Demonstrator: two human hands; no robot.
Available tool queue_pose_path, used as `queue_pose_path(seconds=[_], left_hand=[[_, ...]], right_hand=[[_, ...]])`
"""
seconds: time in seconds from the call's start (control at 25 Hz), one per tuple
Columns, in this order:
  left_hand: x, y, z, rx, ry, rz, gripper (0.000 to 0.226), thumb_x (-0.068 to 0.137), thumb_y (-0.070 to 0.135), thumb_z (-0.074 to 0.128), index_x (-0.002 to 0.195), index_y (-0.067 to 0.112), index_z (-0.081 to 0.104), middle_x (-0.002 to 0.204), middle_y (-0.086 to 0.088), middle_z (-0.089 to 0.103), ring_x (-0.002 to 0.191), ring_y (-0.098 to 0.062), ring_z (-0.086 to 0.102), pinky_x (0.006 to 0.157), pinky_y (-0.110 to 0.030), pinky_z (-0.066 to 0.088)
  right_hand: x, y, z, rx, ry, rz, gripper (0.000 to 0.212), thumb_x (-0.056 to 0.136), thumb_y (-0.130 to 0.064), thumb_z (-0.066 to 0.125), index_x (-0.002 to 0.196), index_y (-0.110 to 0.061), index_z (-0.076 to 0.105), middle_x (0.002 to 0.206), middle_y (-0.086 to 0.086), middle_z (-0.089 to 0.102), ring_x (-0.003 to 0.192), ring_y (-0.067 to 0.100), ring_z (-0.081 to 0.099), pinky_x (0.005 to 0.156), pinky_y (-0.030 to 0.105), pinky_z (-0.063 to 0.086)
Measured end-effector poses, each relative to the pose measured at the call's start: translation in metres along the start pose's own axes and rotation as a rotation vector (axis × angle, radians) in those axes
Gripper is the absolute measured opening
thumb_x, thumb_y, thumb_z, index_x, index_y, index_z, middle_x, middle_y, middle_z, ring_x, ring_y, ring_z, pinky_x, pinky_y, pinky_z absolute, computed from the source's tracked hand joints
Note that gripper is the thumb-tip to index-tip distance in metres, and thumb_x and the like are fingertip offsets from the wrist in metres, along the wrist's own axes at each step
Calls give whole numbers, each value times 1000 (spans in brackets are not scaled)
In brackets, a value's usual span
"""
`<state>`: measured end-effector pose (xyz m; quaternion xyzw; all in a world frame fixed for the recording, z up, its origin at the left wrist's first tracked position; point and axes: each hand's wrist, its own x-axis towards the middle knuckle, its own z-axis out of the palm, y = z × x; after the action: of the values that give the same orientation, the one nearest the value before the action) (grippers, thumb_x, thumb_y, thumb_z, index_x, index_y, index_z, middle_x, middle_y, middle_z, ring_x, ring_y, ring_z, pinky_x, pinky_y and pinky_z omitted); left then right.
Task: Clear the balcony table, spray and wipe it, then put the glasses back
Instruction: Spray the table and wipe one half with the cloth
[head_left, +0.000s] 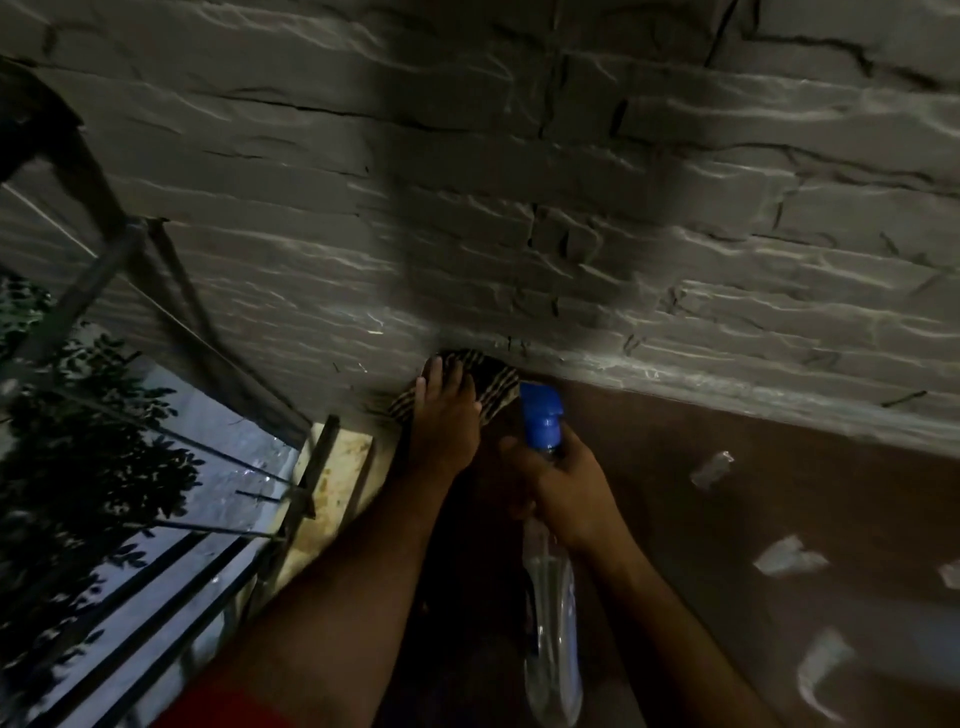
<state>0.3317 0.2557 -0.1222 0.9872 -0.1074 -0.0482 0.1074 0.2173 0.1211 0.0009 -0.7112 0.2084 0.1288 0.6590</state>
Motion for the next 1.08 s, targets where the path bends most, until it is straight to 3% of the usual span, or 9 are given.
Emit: queue_pose_path(seconds=[0.12,0.24,0.4,0.6,0.8,0.84,0.96,1.0,1.08], left_hand=[[-21,9,5,-13,92,-19,40,92,19,51,129,8,54,139,-17,46,130,-40,37,104,-46,35],[-37,-5,5,-10,44,-9,38,94,21,50,130,11,54,141,-11,45,126,-35,38,100,-43,36],[8,19,-3,-65,77,-215,31,91,19,54,120,8,60,135,-12,50,119,-38,45,93,-45,37],[-19,-13,11,-46,66,353,37,84,7,64,120,7,63,129,-12,58,112,-42,53,93,-49,44],[28,-15,4,-203,142,-203,33,89,11,57,122,7,61,131,-13,56,120,-37,47,98,-44,37],[28,-7,6,-203,164,-156,32,87,9,60,118,5,63,128,-14,58,115,-39,50,95,-45,39],[1,-23,16,-154,133,266,35,79,0,67,114,3,66,122,-13,62,109,-39,56,93,-44,45],[-1,-39,11,-164,104,305,37,81,0,65,118,4,64,126,-12,61,114,-37,54,98,-43,43],[13,-62,4,-224,115,108,40,86,0,57,127,6,59,134,-13,54,121,-35,49,105,-42,40]], right_hand=[[6,-1,-5,7,-33,19,46,67,-56,70,99,-26,61,80,3,70,71,24,69,74,58,58],[1,3,-8,50,-48,60,44,69,-48,72,101,-22,60,77,3,68,66,22,67,70,54,60],[5,3,-14,80,-58,51,37,79,-32,71,108,-15,56,69,2,64,56,19,61,61,41,56],[5,6,-18,77,-28,11,36,71,-40,72,99,-19,61,74,4,66,65,23,63,64,44,56],[2,9,-15,153,-35,50,42,70,-39,72,99,-12,58,69,7,62,58,24,60,57,41,53],[3,8,-16,132,-36,37,41,70,-40,72,99,-14,59,71,7,63,60,24,61,59,43,55],[-3,5,-17,136,-95,16,35,79,-33,71,104,-13,58,76,9,64,64,25,62,62,45,55],[-5,7,-17,149,-107,16,35,81,-31,71,106,-11,58,76,9,62,63,25,60,60,43,54],[-9,11,-16,187,-95,30,30,84,-24,72,106,-9,58,73,9,59,60,23,57,58,39,52]])
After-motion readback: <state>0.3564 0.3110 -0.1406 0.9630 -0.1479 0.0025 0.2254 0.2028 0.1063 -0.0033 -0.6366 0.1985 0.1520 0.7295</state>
